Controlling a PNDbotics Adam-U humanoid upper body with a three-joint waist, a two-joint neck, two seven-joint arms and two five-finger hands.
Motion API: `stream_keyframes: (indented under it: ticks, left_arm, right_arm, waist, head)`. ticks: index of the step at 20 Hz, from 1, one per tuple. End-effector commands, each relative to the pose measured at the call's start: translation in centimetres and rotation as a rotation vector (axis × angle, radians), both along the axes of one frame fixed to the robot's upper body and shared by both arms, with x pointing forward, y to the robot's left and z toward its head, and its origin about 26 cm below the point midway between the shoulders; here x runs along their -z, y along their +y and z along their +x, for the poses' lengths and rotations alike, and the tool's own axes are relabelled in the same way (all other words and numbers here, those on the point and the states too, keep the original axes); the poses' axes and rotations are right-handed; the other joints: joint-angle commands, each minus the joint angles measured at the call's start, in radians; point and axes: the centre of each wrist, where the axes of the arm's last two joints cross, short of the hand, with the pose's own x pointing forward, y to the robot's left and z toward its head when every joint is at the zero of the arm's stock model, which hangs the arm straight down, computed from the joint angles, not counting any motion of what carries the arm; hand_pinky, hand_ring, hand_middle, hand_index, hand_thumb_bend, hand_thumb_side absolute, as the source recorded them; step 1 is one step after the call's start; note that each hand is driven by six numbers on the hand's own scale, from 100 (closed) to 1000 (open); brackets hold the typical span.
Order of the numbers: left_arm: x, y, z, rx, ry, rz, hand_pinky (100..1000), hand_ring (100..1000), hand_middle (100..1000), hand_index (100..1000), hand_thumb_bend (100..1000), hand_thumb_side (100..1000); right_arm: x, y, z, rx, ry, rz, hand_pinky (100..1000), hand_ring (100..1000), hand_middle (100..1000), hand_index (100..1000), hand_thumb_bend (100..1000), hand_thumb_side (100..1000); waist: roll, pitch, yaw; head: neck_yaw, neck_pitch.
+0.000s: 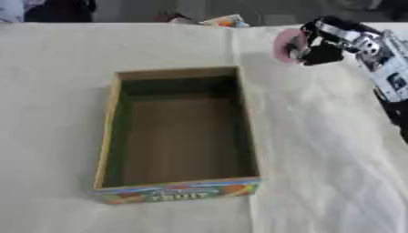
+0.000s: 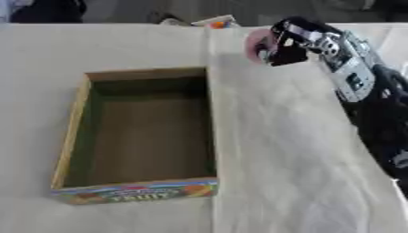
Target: Pick up objects on the table and place them in the box.
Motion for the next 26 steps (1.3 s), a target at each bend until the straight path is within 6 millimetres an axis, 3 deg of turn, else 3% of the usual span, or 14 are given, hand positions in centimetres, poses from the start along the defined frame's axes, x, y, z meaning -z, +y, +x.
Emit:
stream_keyframes:
  ticks: [1,10,16,21,26]
  left_arm:
    - [-0.7,0.1,-0.3,-0.003,-0.023,0.009,496,571,561,648,100,897]
    - [-0.5,0.2,-0.4,-0.007,-0.018,0.002,493,569,560,650,100,890]
    - [-0.5,0.3,-0.4,-0.014,-0.026,-0.011,490,565,559,651,100,882]
    - [-0.7,0.6,-0.4,-0.033,-0.049,-0.034,482,551,552,650,100,875]
    - [-0.8,0.7,-0.4,-0.048,-0.07,-0.052,478,546,549,649,100,870]
  right_arm:
    - [-3.0,0.4,-1.7,-0.038,-0.1,-0.012,521,722,605,692,100,518]
    - [-6.4,7.1,-7.2,-0.278,-0.262,-0.094,517,715,592,658,100,554]
    - [-6.9,12.3,-10.9,-0.44,-0.288,-0.077,511,709,585,657,100,576]
    - [-6.1,15.1,-11.9,-0.525,-0.236,-0.013,490,663,581,662,100,577]
    - [-4.2,17.2,-11.6,-0.559,-0.165,0.032,488,647,573,664,100,570]
  waist:
    - [0.0,-0.032,-0.002]
    - [0.0,-0.07,-0.019]
    - [0.002,-0.101,-0.031]
    - [0.002,-0.119,-0.034]
    - [0.0,-0.126,-0.027]
  head:
    - [0.003,0.009]
    - [0.015,0.032]
    - [0.029,0.061]
    - [0.029,0.082]
    - [0.028,0.089]
